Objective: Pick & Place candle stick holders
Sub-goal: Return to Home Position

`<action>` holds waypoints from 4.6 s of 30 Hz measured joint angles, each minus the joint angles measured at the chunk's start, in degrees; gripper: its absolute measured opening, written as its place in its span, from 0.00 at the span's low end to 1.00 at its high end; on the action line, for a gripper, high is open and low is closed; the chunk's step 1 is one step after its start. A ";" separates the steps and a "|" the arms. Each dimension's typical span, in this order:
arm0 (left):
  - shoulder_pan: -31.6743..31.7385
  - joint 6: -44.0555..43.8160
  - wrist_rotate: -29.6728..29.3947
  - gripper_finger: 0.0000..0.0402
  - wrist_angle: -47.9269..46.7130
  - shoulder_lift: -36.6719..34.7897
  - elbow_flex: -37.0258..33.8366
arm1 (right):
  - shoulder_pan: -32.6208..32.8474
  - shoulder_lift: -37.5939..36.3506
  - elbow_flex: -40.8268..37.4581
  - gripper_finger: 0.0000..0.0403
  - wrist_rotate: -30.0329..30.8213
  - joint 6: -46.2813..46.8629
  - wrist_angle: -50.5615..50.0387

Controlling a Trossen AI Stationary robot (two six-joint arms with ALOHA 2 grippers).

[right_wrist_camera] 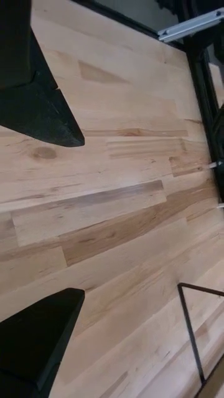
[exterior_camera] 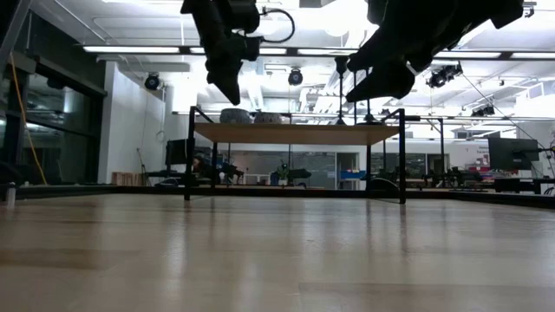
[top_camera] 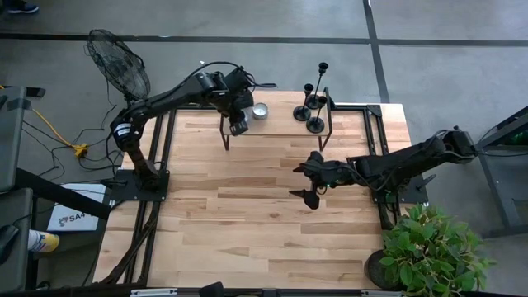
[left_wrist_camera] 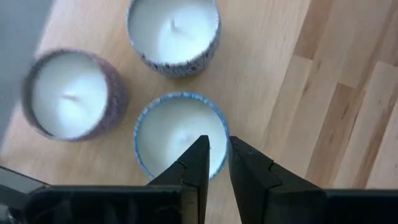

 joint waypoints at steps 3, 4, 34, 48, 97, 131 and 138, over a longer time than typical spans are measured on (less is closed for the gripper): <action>0.00 0.62 0.37 0.14 0.08 -1.21 0.00 | -0.01 -0.72 0.01 0.96 -0.05 -1.17 -0.25; -0.07 0.66 0.58 0.14 0.17 -1.61 0.00 | 0.00 -0.93 0.01 0.96 -0.12 -1.44 -0.24; -11.53 -14.90 11.26 0.14 44.95 -58.37 -63.09 | -4.10 -34.14 -28.27 0.96 7.85 -5.73 21.66; -23.26 -19.15 -1.72 0.14 62.18 -74.92 -83.72 | -12.58 -37.11 -39.65 0.96 -1.10 -3.18 37.92; -23.63 -14.77 -5.72 0.14 64.75 -90.52 -97.59 | -13.03 -50.99 -39.66 0.96 4.35 -5.95 13.00; -23.64 -12.35 -5.74 0.14 64.69 -90.52 -97.59 | -13.03 -50.97 -39.69 0.96 4.55 -5.79 13.00; -23.63 -12.36 -5.74 0.14 64.69 -90.52 -97.59 | -13.03 -50.97 -39.71 0.96 4.55 -5.79 13.00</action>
